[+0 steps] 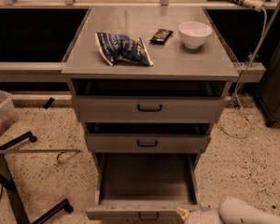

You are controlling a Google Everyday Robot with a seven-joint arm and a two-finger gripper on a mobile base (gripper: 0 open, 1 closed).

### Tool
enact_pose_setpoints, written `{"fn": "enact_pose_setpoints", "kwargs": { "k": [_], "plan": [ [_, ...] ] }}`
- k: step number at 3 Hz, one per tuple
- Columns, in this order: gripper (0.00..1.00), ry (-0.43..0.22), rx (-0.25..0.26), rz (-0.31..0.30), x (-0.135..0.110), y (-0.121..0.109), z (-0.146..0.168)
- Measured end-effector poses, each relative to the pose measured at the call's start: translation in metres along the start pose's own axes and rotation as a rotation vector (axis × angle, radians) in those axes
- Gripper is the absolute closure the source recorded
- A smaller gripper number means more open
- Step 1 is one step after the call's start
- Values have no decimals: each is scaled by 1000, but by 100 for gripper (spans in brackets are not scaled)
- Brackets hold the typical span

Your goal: Close bottom drawer

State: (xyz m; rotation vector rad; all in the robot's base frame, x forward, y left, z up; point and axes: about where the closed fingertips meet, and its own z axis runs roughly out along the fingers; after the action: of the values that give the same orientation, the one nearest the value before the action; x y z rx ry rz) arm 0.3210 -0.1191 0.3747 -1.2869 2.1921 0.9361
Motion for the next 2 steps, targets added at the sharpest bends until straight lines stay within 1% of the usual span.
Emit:
{"fn": "enact_pose_setpoints", "kwargs": {
  "k": [2],
  "plan": [
    [0,-9,-21,16,9,3,13]
  ]
}}
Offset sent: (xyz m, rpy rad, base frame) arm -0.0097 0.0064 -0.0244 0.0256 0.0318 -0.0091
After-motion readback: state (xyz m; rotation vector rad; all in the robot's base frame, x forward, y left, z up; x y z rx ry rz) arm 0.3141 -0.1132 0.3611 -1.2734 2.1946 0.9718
